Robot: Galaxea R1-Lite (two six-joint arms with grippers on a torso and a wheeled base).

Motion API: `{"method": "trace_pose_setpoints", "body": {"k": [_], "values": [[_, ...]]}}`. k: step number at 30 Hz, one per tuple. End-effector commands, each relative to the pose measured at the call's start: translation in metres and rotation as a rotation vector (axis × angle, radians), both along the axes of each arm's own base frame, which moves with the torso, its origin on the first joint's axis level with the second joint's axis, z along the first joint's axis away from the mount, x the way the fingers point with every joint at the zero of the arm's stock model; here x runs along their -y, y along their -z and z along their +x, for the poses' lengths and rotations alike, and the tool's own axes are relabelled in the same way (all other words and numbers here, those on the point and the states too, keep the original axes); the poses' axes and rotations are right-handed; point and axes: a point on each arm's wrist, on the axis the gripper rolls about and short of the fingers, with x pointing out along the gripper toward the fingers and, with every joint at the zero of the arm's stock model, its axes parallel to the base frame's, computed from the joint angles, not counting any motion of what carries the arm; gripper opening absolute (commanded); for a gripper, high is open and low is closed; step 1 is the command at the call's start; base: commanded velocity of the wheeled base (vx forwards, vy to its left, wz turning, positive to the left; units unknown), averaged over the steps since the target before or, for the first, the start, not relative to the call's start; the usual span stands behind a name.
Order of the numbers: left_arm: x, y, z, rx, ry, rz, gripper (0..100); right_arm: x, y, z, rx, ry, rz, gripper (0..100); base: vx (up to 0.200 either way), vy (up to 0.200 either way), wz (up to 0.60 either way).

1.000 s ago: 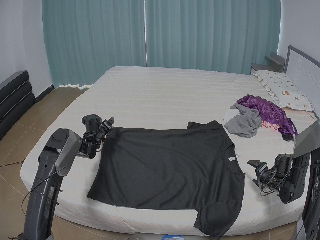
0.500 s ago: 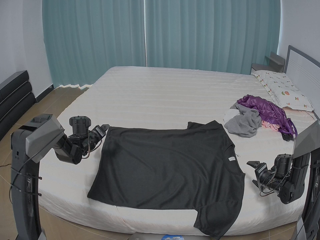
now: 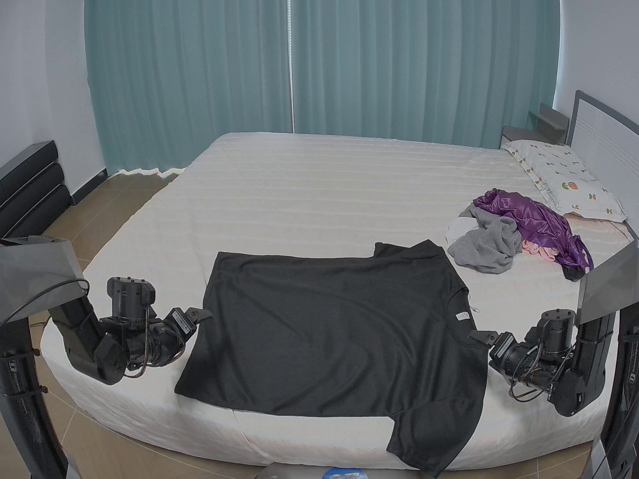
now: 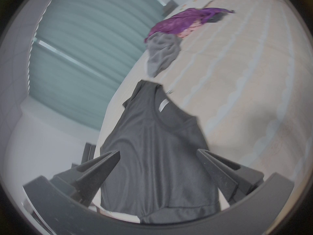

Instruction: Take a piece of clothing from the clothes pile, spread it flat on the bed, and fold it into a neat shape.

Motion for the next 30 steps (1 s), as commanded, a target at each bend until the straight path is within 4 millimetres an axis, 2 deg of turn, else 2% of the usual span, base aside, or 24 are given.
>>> {"method": "trace_pose_setpoints", "body": {"k": [1,3,11,19,24,26,30], "values": [[0.005,-0.008,-0.026,0.003,0.03,-0.022,100,-0.026,-0.007,-0.005,0.045,-0.13,-0.038,100,-0.2,0.0,0.0],[0.006,0.0,-0.028,-0.011,0.034,-0.016,100,-0.027,-0.002,-0.008,0.02,-0.137,-0.034,100,-0.2,0.0,0.0],[0.006,0.036,-0.031,-0.06,0.038,0.073,100,-0.024,0.012,-0.016,-0.063,-0.13,-0.049,100,0.0,0.0,0.0],[0.006,0.047,-0.034,-0.078,0.058,0.168,100,-0.024,0.013,-0.018,-0.072,-0.131,-0.053,100,0.0,0.0,0.0],[0.006,0.049,-0.028,-0.069,0.048,0.177,100,-0.024,0.013,-0.018,-0.072,-0.13,-0.054,100,0.0,0.0,0.0],[0.008,0.054,-0.019,-0.057,0.012,0.22,100,-0.024,0.013,-0.018,-0.067,-0.13,-0.053,100,0.0,0.0,0.0],[0.01,0.058,-0.019,-0.065,0.013,0.262,100,-0.024,0.013,-0.018,-0.069,-0.126,-0.059,100,0.0,0.0,0.0]]}}
